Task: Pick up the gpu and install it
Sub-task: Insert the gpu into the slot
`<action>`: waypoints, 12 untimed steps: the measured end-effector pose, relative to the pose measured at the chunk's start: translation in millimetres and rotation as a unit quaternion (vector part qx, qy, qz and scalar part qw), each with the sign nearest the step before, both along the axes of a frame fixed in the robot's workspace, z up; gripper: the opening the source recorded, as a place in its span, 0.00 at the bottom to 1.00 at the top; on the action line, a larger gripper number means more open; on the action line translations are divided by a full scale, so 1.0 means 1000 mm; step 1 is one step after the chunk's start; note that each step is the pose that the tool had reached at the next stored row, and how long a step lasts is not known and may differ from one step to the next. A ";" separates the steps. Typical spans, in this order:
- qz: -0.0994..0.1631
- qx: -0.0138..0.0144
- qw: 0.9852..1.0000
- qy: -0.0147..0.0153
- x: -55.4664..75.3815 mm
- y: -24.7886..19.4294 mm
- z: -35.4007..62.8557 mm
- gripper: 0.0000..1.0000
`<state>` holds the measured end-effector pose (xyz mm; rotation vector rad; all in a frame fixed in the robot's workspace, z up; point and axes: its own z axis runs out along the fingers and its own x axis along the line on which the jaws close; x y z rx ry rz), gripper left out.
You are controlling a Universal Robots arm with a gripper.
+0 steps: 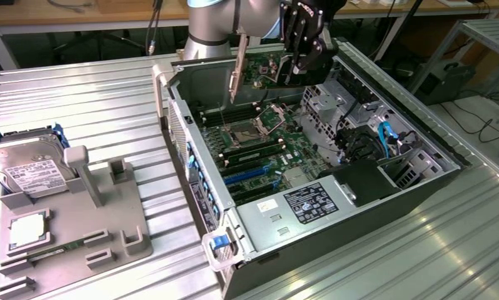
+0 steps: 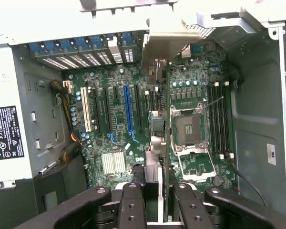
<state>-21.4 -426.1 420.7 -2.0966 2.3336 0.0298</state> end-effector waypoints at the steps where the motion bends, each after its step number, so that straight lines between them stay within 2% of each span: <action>1: 0.000 0.000 1.000 0.000 0.000 0.0000 -0.0001 0.28; 12: 0.004 0.000 1.000 0.000 0.000 0.0000 -0.0013 0.28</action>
